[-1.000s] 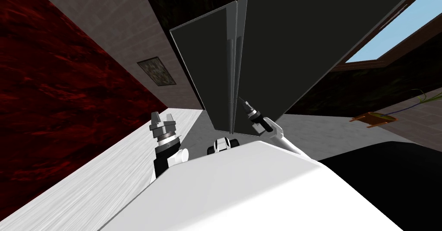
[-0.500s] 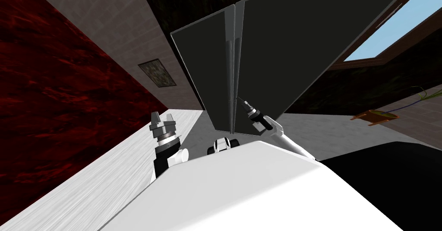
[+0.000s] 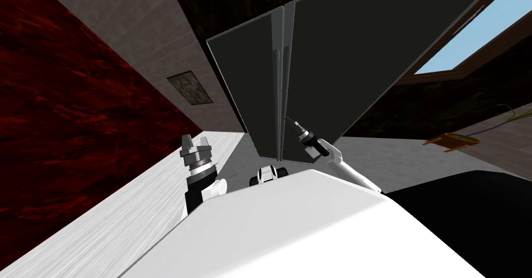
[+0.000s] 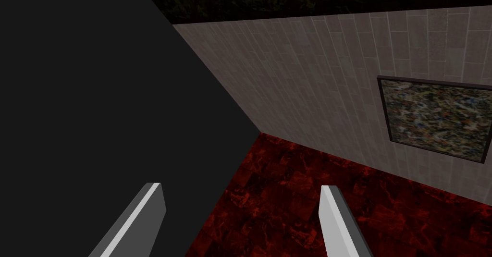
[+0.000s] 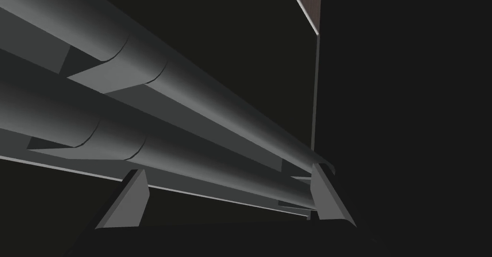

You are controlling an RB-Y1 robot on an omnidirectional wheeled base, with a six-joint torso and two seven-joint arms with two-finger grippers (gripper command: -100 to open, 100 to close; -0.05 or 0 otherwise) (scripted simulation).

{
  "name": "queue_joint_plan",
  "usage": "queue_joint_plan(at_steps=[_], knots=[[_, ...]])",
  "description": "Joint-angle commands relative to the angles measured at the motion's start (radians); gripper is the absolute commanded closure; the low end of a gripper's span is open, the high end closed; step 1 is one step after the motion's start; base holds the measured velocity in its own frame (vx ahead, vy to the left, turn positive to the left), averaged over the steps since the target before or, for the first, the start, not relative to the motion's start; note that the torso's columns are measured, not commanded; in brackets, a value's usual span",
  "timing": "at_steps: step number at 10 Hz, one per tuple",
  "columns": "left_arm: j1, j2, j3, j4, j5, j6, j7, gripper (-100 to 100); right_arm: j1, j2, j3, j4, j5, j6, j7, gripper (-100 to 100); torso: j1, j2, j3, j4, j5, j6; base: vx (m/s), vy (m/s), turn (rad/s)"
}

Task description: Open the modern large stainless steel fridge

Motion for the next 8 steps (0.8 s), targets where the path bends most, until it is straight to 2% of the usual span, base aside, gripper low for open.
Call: queue_joint_plan(at_steps=[1, 2, 3, 5, 8], knots=[[0.000, 0.000, 0.000, 0.000, 0.000, 0.000, 0.000, 0, -0.002, 0.005, 0.037, -0.004, 0.008, 0.000, -0.005, -100, 0.001, 0.000, 0.000, -0.001, 0.000, -0.002, 0.000, 0.000, 0.000], [0.000, 0.000, 0.000, 0.000, 0.000, 0.000, 0.000, 0, -0.002, 0.005, 0.037, -0.004, 0.008, 0.000, -0.005, -100, 0.000, 0.000, 0.000, -0.001, 0.000, 0.000, 0.000, 0.000, 0.000], [0.000, 0.000, 0.000, 0.000, 0.000, 0.000, 0.000, 0, 0.000, -0.028, -0.015, 0.003, 0.002, 0.002, -0.002, -100, 0.000, 0.000, 0.000, 0.000, 0.000, -0.001, -0.003, -0.016, -0.191], [0.000, 0.000, 0.000, 0.000, 0.000, 0.000, 0.000, 0, 0.005, -0.067, -0.036, 0.001, 0.006, 0.006, -0.005, -100, -0.024, 0.005, 0.001, 0.010, -0.003, 0.017, 0.011, 0.034, -0.167], [0.000, 0.000, 0.000, 0.000, 0.000, 0.000, 0.000, 0, 0.015, -0.152, -0.083, -0.002, 0.013, 0.016, -0.011, -100, -0.036, 0.005, 0.000, 0.013, -0.004, 0.022, 0.069, 0.070, -0.152]])
